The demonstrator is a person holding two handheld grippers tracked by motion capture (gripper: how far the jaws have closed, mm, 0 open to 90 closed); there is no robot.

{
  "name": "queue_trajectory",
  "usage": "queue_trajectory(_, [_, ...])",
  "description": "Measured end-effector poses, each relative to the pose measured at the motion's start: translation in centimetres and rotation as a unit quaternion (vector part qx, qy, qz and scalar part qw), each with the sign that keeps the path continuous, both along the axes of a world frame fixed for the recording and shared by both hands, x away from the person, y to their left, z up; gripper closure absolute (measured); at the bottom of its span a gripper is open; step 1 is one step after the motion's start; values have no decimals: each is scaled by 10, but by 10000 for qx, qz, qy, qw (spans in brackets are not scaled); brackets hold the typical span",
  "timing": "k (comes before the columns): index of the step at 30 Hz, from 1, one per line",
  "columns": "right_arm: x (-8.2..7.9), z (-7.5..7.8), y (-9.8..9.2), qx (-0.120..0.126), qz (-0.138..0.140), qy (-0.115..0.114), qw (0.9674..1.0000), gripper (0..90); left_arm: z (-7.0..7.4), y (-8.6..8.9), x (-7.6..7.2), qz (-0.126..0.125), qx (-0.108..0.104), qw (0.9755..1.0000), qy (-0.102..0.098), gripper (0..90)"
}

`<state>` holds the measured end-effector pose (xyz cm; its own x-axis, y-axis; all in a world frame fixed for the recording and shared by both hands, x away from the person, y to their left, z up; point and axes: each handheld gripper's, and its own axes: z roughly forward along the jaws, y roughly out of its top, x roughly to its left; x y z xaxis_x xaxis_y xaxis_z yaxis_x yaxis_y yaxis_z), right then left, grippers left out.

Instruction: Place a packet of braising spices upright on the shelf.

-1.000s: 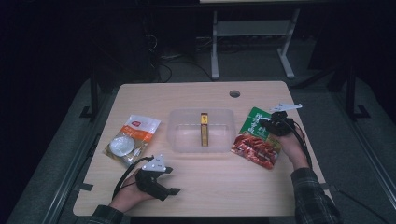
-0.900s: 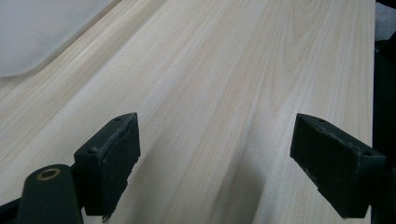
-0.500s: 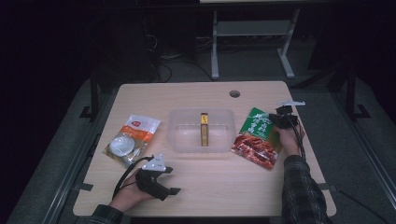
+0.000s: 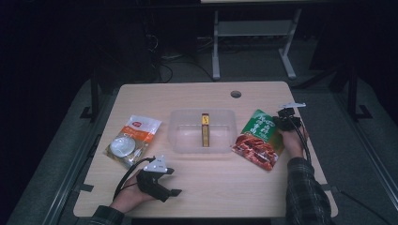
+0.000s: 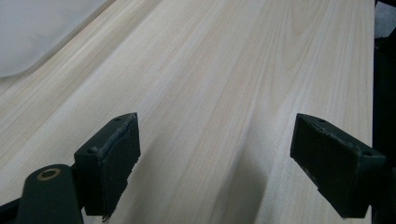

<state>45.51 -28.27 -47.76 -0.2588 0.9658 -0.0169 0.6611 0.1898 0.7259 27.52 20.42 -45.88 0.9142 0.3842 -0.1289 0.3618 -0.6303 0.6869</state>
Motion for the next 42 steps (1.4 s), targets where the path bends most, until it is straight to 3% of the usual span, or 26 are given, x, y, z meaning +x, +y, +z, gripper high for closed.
queue_trajectory(11, [-8, -1, 6, -143, 258, -94, 9995, 900, -2, -5, 0, -38, -15, 10000, 70, 155])
queue_trajectory(20, [-16, -1, 23, -191, 747, -171, 9969, 900, -2, -6, 0, -54, -37, 9999, 95, 155])
queue_trajectory(26, [-29, 2, 33, -412, 1095, -78, 9931, 900, -2, -6, 1, -72, -40, 9999, 77, 155])
queue_trajectory(34, [-43, 6, 37, -574, 1348, 84, 9892, 900, -2, -6, 0, -47, -78, 9999, 74, 155])
queue_trajectory(42, [-66, 11, 40, -829, 1648, 274, 9825, 900, -1, -5, 0, -48, -61, 10000, 55, 155])
